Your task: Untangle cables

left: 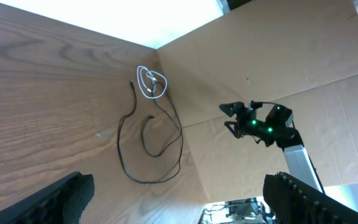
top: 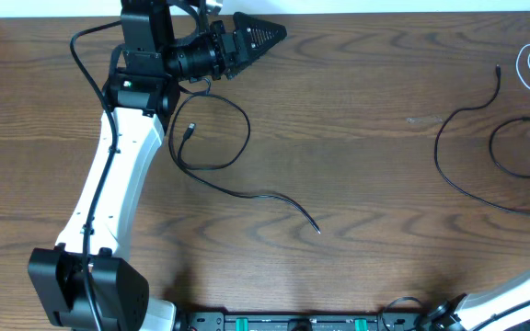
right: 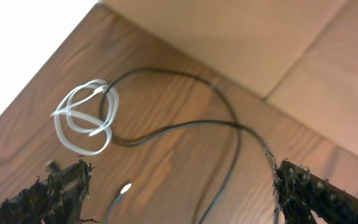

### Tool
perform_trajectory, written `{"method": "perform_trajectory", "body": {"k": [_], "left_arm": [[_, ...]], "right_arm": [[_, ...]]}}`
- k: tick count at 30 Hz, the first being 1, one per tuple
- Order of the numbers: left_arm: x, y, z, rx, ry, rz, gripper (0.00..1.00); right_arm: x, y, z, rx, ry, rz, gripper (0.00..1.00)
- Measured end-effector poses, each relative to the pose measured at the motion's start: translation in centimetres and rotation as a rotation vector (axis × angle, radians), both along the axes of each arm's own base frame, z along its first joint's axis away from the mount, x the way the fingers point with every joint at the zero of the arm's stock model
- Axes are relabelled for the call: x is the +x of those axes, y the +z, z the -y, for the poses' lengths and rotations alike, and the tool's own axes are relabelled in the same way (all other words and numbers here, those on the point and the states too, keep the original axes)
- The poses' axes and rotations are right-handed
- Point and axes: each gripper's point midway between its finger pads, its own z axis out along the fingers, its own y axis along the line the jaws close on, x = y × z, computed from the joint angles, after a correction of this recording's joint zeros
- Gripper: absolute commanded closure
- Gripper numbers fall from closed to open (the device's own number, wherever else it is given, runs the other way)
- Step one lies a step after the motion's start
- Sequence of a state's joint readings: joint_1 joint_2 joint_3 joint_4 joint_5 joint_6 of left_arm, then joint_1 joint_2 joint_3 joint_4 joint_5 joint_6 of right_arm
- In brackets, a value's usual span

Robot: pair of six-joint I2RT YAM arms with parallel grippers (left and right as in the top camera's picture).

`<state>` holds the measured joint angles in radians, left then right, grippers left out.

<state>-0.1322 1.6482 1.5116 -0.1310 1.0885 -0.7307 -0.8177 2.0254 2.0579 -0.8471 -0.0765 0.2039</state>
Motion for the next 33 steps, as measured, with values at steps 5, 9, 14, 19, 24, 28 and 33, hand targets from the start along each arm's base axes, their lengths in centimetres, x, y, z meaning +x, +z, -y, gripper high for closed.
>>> {"method": "perform_trajectory", "body": {"k": [5, 9, 14, 19, 24, 28, 33], "left_arm": [[0.1, -0.1, 0.0, 0.02, -0.004, 0.043, 0.07], [0.4, -1.9, -0.7, 0.082, 0.047, 0.001, 0.06], [0.3, -7.3, -3.1, 0.281, 0.179, -0.16, 0.07], [-1.5, -13.5, -8.0, 0.597, 0.345, -0.346, 0.06], [-4.1, -16.9, -13.8, 0.879, 0.494, -0.5, 0.06], [-5.1, -17.6, -18.4, 0.963, 0.618, -0.59, 0.06], [-6.0, -17.8, -23.1, 0.971, 0.751, -0.693, 0.06]], "right_arm": [[2.2, -0.6, -4.0, 0.086, 0.171, 0.02, 0.04], [5.0, -1.1, -10.1, 0.159, 0.383, 0.019, 0.04], [8.2, -1.6, -18.8, 0.22, 0.61, -0.007, 0.04], [10.5, -2.0, -28.3, 0.24, 0.825, -0.052, 0.03], [11.5, -2.9, -37.0, 0.234, 1.026, -0.099, 0.03], [11.7, -5.2, -43.3, 0.229, 1.185, -0.159, 0.03], [10.5, -8.0, -52.2, 0.208, 1.412, -0.235, 0.03]]}}
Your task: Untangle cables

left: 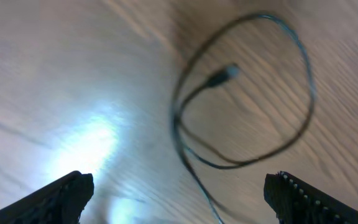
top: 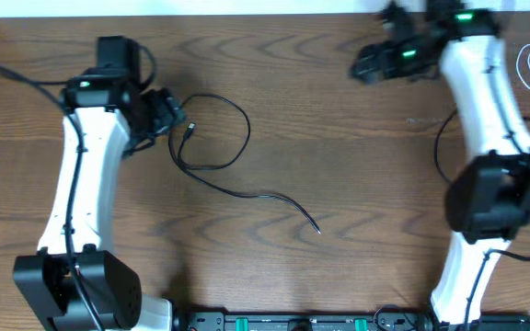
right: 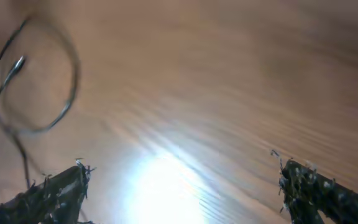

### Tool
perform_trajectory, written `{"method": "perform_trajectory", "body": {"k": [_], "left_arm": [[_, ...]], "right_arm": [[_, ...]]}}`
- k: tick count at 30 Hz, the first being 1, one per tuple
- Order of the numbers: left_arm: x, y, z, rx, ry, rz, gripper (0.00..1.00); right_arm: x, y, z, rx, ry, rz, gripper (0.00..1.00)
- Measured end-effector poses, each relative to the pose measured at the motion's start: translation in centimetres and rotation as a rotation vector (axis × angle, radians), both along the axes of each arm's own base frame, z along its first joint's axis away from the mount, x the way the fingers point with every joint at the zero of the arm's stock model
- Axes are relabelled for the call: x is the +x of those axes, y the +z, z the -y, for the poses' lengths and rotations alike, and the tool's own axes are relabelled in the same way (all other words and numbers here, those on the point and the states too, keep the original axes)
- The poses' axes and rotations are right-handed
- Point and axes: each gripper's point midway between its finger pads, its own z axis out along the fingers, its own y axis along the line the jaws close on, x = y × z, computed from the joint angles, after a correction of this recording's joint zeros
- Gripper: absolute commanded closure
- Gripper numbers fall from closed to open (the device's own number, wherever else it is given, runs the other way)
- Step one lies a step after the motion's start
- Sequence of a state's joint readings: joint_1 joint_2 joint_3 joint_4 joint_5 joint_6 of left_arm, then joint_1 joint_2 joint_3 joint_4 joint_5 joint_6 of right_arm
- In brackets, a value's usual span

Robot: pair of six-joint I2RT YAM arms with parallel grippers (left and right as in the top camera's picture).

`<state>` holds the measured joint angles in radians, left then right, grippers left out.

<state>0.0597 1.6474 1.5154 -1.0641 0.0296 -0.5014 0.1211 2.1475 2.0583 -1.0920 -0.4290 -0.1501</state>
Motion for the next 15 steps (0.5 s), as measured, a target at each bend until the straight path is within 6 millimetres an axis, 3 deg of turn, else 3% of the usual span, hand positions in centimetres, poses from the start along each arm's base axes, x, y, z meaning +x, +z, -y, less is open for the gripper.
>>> {"method": "perform_trajectory", "body": {"k": [8, 13, 15], "left_arm": [[-2.0, -0.3, -5.8, 0.004, 0.189, -0.043, 0.06], [-3.3, -0.4, -8.3, 0.004, 0.269, -0.068, 0.06], [-3.7, -0.5, -8.8, 0.007, 0.284, -0.079, 0.06]], "right_arm": [[-5.0, -1.5, -14.2, -0.03, 0.366, 0.053, 0.03], [-8.7, -3.8, -22.2, -0.058, 0.545, 0.099, 0.01], [-9.8, -4.9, -24.3, -0.087, 0.587, 0.118, 0.01]]}}
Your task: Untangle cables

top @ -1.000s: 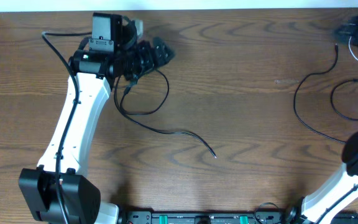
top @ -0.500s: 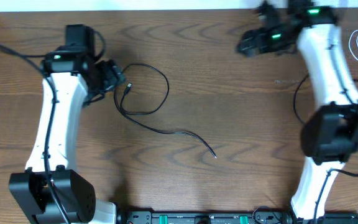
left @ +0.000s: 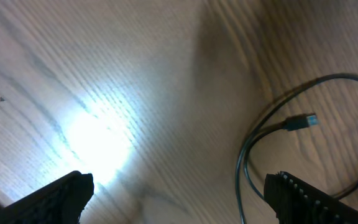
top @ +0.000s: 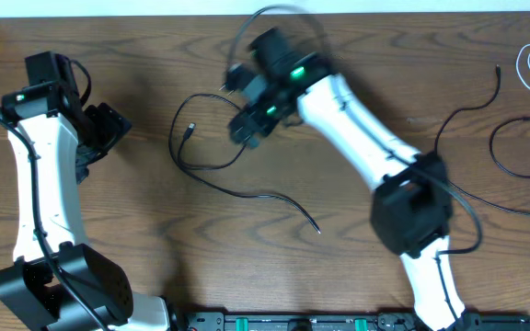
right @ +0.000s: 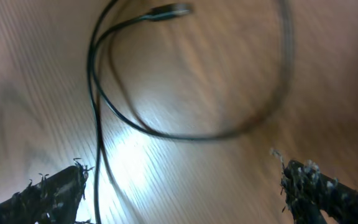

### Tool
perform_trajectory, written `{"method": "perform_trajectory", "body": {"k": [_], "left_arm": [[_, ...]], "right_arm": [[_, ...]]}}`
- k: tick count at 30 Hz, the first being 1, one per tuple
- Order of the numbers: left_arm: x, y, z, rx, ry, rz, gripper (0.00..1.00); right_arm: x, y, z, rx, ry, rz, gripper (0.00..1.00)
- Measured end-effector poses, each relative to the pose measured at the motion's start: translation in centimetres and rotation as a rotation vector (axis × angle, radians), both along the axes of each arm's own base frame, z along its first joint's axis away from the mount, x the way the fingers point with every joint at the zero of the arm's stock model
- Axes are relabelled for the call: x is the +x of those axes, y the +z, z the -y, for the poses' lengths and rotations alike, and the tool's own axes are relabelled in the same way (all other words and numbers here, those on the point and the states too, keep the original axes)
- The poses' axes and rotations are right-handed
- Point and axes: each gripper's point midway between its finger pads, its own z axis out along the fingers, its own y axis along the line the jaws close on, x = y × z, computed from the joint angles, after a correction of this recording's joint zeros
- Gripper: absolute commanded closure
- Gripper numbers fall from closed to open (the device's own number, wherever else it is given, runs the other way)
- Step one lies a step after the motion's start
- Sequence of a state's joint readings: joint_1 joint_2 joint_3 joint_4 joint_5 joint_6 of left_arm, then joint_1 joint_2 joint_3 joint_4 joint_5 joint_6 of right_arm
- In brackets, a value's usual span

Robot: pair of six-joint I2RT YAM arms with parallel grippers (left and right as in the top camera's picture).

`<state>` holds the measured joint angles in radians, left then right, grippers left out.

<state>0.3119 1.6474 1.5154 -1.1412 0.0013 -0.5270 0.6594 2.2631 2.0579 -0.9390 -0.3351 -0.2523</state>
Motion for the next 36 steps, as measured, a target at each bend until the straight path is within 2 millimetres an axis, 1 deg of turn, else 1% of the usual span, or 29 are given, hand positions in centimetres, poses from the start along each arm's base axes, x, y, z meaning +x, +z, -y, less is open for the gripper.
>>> {"method": "perform_trajectory", "body": {"k": [3, 6, 10, 12, 16, 19, 23, 24, 25, 26, 28, 32, 34, 36], "left_arm": [[-0.2, 0.0, -0.2, 0.0, 0.008, -0.003, 0.06], [-0.2, 0.0, -0.4, 0.0, 0.014, -0.003, 0.06], [-0.5, 0.0, -1.1, 0.0, 0.036, -0.003, 0.06], [-0.6, 0.0, -1.4, 0.0, 0.046, -0.003, 0.06], [-0.9, 0.0, -2.1, -0.001, 0.065, -0.004, 0.06], [-0.9, 0.0, -2.1, -0.001, 0.068, -0.004, 0.06], [-0.9, 0.0, -2.1, -0.001, 0.068, -0.004, 0.06], [-0.9, 0.0, -2.1, -0.001, 0.068, -0.004, 0.06], [-0.9, 0.0, -2.1, -0.001, 0.068, -0.004, 0.06], [-0.9, 0.0, -2.1, -0.001, 0.068, -0.004, 0.06], [-0.9, 0.0, -2.1, -0.001, 0.068, -0.004, 0.06], [-0.9, 0.0, -2.1, -0.001, 0.068, -0.004, 0.06], [-1.0, 0.0, -2.1, -0.001, 0.068, -0.005, 0.06], [-1.0, 0.0, -2.1, -0.001, 0.068, -0.005, 0.05]], "right_arm": [[-1.8, -1.9, -2.8, -0.045, 0.056, 0.037, 0.02], [-4.2, -4.3, -4.9, -0.099, 0.118, 0.041, 0.04], [-7.2, -7.1, -6.9, -0.151, 0.194, 0.03, 0.04], [-7.9, -7.8, -7.4, -0.161, 0.211, 0.031, 0.04], [-8.4, -8.8, -8.1, -0.166, 0.225, 0.038, 0.07], [-8.0, -9.4, -8.2, -0.168, 0.22, 0.045, 0.07], [-7.4, -9.6, -8.8, -0.147, 0.215, 0.069, 0.09], [-7.4, -9.6, -8.9, -0.146, 0.215, 0.069, 0.12], [-7.4, -9.9, -8.9, -0.147, 0.214, 0.069, 0.21], [-7.4, -10.3, -8.8, -0.154, 0.215, 0.066, 0.25], [-7.3, -10.2, -8.9, -0.151, 0.203, 0.064, 0.36], [-7.3, -10.3, -8.9, -0.149, 0.174, 0.05, 0.72], [-7.4, -10.3, -8.8, -0.151, 0.156, 0.036, 0.98], [-7.4, -10.5, -8.7, -0.153, 0.141, 0.027, 0.99]]}}
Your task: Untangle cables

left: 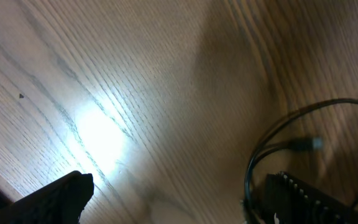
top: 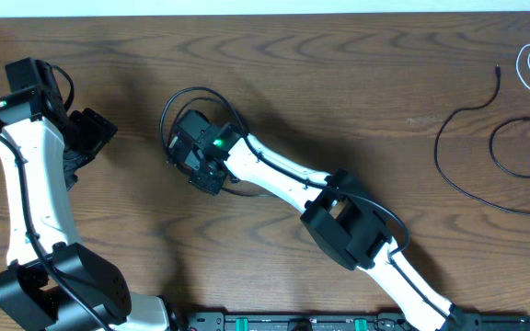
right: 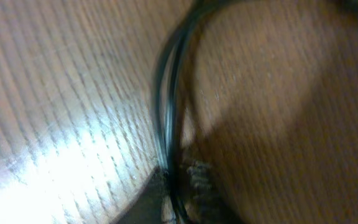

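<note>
A black cable [top: 184, 92] lies looped on the wooden table left of centre. Its tail is hidden under my right arm. My right gripper [top: 196, 158] reaches across to the loop's lower left and is shut on two strands of the cable [right: 166, 112], with the fingertips [right: 194, 180] pressed together at the wood. My left gripper [top: 90, 133] hovers open to the left of the loop, holding nothing. In the left wrist view the left gripper [left: 179, 199] has the blurred loop and plug [left: 306, 144] near its right finger.
Two more black cables [top: 449, 165] curve across the far right of the table, and a white coiled cable lies at the top right corner. My right arm [top: 283, 179] spans the middle. The arm bases' rail [top: 293, 322] runs along the front edge.
My right gripper was open above the loop's right side. It now sits low on the loop's left side, shut on the cable. The left gripper has drawn back a little further left.
My left gripper first pointed right from the table's back, above the loop, with the right arm at the far right. Then it was beside the loop while the right arm stood at the back right. The left withdrew, the right came over the loop, now gripping it.
</note>
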### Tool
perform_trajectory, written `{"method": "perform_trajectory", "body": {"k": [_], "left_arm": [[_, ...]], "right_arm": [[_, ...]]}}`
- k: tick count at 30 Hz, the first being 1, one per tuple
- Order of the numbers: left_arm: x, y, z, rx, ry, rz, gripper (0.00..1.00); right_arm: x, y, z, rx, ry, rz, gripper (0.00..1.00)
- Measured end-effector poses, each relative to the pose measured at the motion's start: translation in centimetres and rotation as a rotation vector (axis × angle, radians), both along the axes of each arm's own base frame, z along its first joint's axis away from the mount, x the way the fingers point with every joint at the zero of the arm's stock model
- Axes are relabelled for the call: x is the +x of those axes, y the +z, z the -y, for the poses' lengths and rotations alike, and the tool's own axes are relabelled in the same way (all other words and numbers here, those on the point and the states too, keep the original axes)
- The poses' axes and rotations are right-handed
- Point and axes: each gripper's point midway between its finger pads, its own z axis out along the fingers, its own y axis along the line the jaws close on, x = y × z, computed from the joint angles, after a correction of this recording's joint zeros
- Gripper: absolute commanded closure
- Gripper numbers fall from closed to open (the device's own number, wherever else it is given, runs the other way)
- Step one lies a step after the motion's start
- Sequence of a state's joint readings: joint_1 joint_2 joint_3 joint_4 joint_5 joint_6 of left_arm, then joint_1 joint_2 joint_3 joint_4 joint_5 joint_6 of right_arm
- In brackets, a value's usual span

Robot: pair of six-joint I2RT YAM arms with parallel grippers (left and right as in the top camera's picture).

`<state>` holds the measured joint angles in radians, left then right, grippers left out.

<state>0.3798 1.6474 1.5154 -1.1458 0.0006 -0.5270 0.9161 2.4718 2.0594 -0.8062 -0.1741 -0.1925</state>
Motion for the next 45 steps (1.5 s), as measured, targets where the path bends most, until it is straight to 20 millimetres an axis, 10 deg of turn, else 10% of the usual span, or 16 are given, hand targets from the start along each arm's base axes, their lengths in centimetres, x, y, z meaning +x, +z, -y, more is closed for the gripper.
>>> {"method": "perform_trajectory", "body": {"k": [13, 21, 28, 36, 45], "left_arm": [[0.0, 0.0, 0.0, 0.0, 0.0, 0.0, 0.06], [0.3, 0.0, 0.9, -0.044, -0.013, 0.017, 0.06], [0.9, 0.0, 2.2, -0.08, -0.045, 0.033, 0.06], [3.5, 0.4, 5.3, -0.073, -0.15, 0.097, 0.06], [5.0, 0.7, 7.0, -0.065, -0.205, 0.141, 0.06]], "right_arm": [[2.9, 2.2, 3.8, -0.052, -0.157, 0.01, 0.99], [11.3, 17.4, 11.7, 0.161, -0.385, 0.2, 0.99], [16.9, 27.6, 25.1, 0.266, -0.659, 0.376, 0.99], [18.1, 28.1, 34.4, 0.213, -0.846, 0.369, 0.99], [13.0, 23.6, 32.2, 0.106, -0.797, 0.112, 0.99]]}}
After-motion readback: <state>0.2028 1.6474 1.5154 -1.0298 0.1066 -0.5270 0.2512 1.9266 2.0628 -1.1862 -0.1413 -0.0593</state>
